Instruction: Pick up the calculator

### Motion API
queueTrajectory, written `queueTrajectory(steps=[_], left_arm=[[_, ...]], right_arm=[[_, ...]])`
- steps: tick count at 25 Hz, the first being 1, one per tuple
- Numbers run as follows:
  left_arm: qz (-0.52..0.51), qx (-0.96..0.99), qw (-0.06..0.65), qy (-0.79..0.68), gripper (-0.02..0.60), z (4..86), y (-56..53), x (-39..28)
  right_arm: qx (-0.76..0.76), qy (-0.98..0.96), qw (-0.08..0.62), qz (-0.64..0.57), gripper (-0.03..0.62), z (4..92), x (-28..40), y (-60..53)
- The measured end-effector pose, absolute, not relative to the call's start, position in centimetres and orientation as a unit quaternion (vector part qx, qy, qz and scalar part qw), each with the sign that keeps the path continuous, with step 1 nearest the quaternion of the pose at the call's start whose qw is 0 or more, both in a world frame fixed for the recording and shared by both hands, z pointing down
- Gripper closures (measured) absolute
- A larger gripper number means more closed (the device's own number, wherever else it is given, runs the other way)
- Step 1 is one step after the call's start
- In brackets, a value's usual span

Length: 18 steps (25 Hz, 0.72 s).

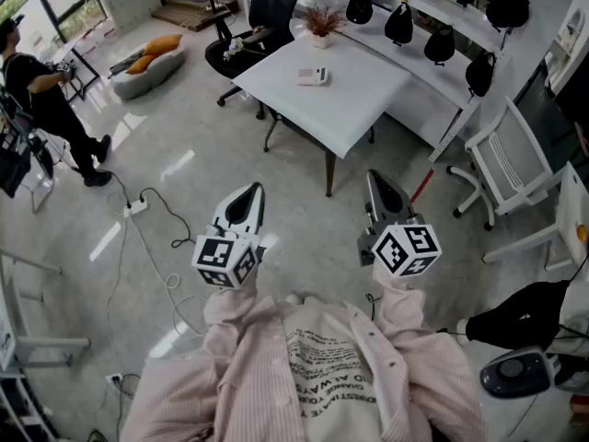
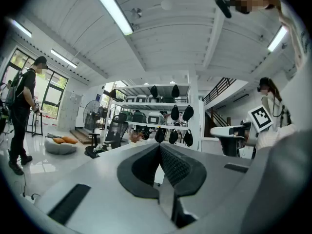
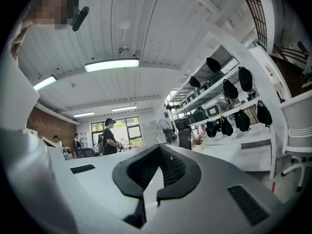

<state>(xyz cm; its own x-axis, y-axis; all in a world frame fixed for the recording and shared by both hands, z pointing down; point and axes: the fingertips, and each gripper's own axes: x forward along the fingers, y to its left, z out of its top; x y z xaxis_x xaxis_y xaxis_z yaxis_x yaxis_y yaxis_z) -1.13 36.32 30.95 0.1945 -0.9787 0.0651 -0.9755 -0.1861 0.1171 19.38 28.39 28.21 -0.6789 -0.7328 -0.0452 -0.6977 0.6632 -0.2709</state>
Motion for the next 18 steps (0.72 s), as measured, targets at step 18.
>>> queueTrajectory(steps=[18], left_arm=[[-0.01, 0.764, 0.068, -0.641, 0.58, 31.5, 34.6, 0.1]], right_arm=[[-0.378, 0.915, 0.08, -0.119, 0.549, 28.8, 20.5, 26.2]])
